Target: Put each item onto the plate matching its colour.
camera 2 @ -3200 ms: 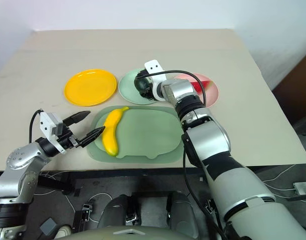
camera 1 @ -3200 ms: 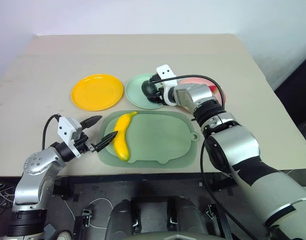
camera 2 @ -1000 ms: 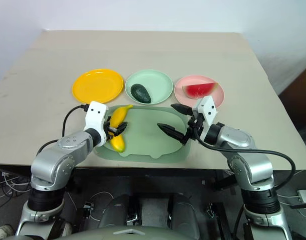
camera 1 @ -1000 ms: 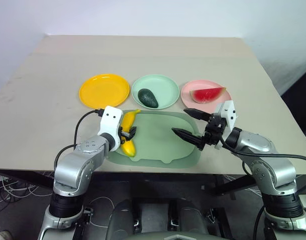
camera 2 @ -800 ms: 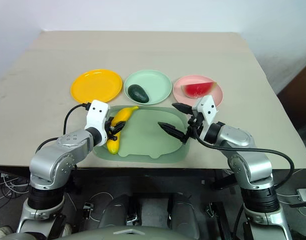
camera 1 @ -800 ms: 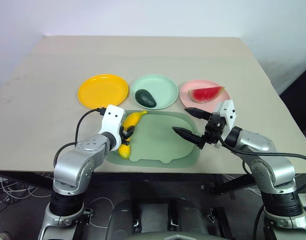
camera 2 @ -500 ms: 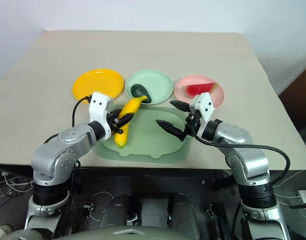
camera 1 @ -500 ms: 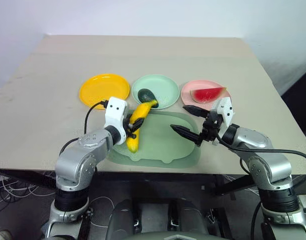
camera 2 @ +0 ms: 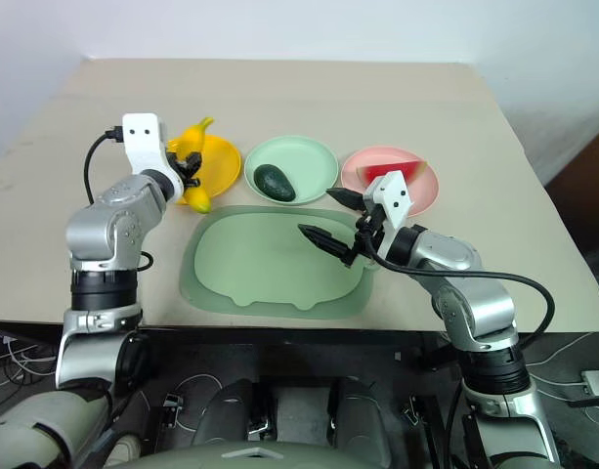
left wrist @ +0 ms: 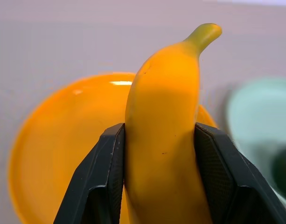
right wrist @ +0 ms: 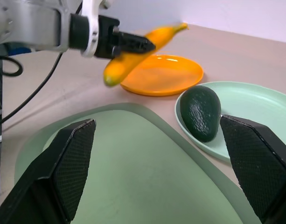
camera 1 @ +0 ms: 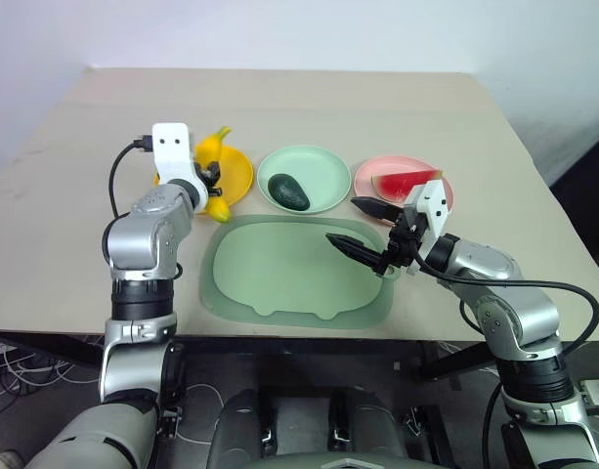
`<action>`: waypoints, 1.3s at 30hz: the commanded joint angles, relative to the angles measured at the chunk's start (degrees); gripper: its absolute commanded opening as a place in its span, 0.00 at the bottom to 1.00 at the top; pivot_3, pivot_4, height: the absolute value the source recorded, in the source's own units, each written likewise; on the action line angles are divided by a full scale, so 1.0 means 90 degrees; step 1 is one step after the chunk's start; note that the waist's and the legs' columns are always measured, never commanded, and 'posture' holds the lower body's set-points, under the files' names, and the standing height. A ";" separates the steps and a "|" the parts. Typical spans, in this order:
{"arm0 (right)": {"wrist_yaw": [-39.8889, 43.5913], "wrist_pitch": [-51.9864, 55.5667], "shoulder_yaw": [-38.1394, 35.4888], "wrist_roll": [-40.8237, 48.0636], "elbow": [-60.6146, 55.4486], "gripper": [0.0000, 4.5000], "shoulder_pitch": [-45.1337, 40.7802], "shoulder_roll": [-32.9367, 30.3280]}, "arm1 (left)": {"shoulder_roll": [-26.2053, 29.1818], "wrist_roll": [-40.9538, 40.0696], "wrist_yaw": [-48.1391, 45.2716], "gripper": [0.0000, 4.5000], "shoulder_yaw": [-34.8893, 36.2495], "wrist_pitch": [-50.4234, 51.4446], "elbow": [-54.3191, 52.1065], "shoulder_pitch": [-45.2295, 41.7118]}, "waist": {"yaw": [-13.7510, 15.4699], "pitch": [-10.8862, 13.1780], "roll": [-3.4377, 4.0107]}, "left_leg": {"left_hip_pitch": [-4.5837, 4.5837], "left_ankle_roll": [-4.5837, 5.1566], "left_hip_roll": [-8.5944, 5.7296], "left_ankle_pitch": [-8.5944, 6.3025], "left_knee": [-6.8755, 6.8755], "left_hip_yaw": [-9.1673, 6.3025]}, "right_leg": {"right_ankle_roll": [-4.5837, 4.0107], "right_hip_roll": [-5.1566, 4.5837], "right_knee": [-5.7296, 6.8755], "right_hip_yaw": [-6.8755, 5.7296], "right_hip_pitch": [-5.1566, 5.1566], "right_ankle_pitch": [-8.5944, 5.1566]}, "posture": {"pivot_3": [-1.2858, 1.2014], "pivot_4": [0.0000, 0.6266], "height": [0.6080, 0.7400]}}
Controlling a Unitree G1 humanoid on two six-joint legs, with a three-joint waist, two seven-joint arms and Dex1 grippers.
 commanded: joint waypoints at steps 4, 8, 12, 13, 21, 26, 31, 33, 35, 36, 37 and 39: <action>0.0083 -0.0329 0.0015 -0.0182 0.0196 1.00 -0.0096 0.0017 | 0.0278 0.0140 0.0027 0.42 0.0338 -0.1237 0.2101 -0.0807 | 0.0002 0.0001 -0.0002 | 0.0000 0.0000 0.0000 0.0000 0.0001 0.0003 | 0.0002 0.0000 0.0001 0.0000 0.0000 0.0001 | 0.52 0.24 0.66; 0.0177 -0.0533 0.0046 -0.0325 0.0526 1.00 -0.0219 0.0012 | 0.0395 0.0318 -0.0173 0.42 0.0190 -0.1894 0.3203 -0.1153 | -0.0009 0.0003 -0.0005 | -0.0001 0.0000 0.0000 0.0001 0.0002 0.0007 | 0.0003 0.0001 0.0002 -0.0001 -0.0002 0.0001 | 0.52 0.24 0.66; 0.0191 -0.0658 0.0088 -0.0439 0.0686 1.00 -0.0250 0.0032 | 0.0351 0.0280 -0.0349 0.58 0.0186 -0.2173 0.3559 -0.1267 | -0.0014 0.0003 -0.0005 | -0.0002 -0.0001 0.0000 0.0001 0.0002 0.0012 | 0.0003 0.0001 0.0002 0.0001 -0.0005 0.0000 | 0.52 0.24 0.66; 0.0197 -0.0678 0.0098 -0.0456 0.0689 1.00 -0.0234 0.0038 | 0.0344 0.0291 -0.0398 0.64 0.0161 -0.2211 0.3556 -0.1267 | -0.0019 0.0003 -0.0005 | -0.0002 -0.0001 0.0001 0.0001 0.0002 0.0013 | 0.0003 0.0001 0.0002 0.0001 -0.0005 0.0000 | 0.52 0.24 0.66; 0.0203 -0.0750 0.0090 -0.0529 0.0651 1.00 -0.0108 0.0076 | 0.0356 0.0527 -0.0641 0.99 -0.0228 -0.2287 0.2551 -0.0746 | -0.0030 0.0003 -0.0005 | -0.0003 -0.0002 0.0001 0.0002 0.0003 0.0016 | 0.0004 0.0002 0.0007 0.0002 -0.0009 0.0000 | 0.52 0.24 0.66; 0.0103 -0.0736 -0.0049 -0.0452 0.0565 1.00 -0.0016 0.0127 | 0.0440 0.0272 -0.2072 0.99 -0.0773 -0.3259 0.0032 0.0852 | -0.0043 0.0003 -0.0004 | -0.0002 -0.0004 0.0003 0.0003 0.0002 0.0017 | 0.0004 0.0002 0.0013 0.0010 -0.0017 -0.0001 | 0.52 0.24 0.66; 0.0093 -0.0750 -0.0222 -0.0291 0.0445 1.00 0.0174 0.0124 | 0.0457 -0.0580 -0.3395 0.99 -0.0594 -0.4289 -0.1847 0.2805 | -0.0038 0.0002 -0.0002 | 0.0000 -0.0005 0.0007 0.0003 0.0005 0.0018 | 0.0003 0.0002 0.0015 0.0015 -0.0016 -0.0001 | 0.52 0.24 0.66; 0.0041 -0.0716 -0.0215 -0.0276 0.0390 1.00 0.0189 0.0157 | 0.0526 -0.0847 -0.3741 0.99 -0.0511 -0.4339 -0.1969 0.3125 | -0.0013 0.0001 -0.0002 | 0.0004 -0.0005 0.0007 0.0004 0.0008 0.0017 | 0.0002 0.0002 0.0017 0.0014 -0.0013 0.0000 | 0.52 0.24 0.66; 0.0016 -0.0729 -0.0217 -0.0275 0.0353 1.00 0.0240 0.0173 | 0.0601 -0.1181 -0.4123 0.99 -0.0435 -0.4328 -0.2165 0.3593 | -0.0008 0.0001 -0.0002 | 0.0002 -0.0005 0.0007 0.0003 0.0011 0.0012 | 0.0001 0.0002 0.0018 0.0012 -0.0011 0.0001 | 0.52 0.24 0.66; -0.0005 -0.0737 -0.0212 -0.0282 0.0343 1.00 0.0259 0.0185 | 0.0656 -0.1318 -0.4277 0.99 -0.0409 -0.4288 -0.2252 0.3765 | -0.0010 0.0001 -0.0002 | 0.0003 -0.0004 0.0007 0.0002 0.0012 0.0010 | 0.0001 0.0000 0.0017 0.0013 -0.0009 0.0001 | 0.52 0.24 0.66; -0.0019 -0.0747 -0.0223 -0.0280 0.0331 1.00 0.0296 0.0189 | 0.0686 -0.1467 -0.4378 0.99 -0.0328 -0.4252 -0.2344 0.3932 | -0.0011 0.0000 -0.0002 | 0.0002 -0.0003 0.0007 0.0001 0.0012 0.0011 | 0.0001 -0.0001 0.0017 0.0013 -0.0010 0.0001 | 0.52 0.24 0.66; -0.0065 -0.0719 -0.0225 -0.0256 0.0273 1.00 0.0355 0.0217 | 0.0759 -0.1787 -0.4434 0.99 -0.0092 -0.4090 -0.2482 0.4114 | -0.0005 0.0000 -0.0002 | 0.0001 -0.0001 0.0007 0.0001 0.0011 0.0010 | 0.0001 -0.0001 0.0015 0.0013 -0.0010 0.0000 | 0.52 0.24 0.66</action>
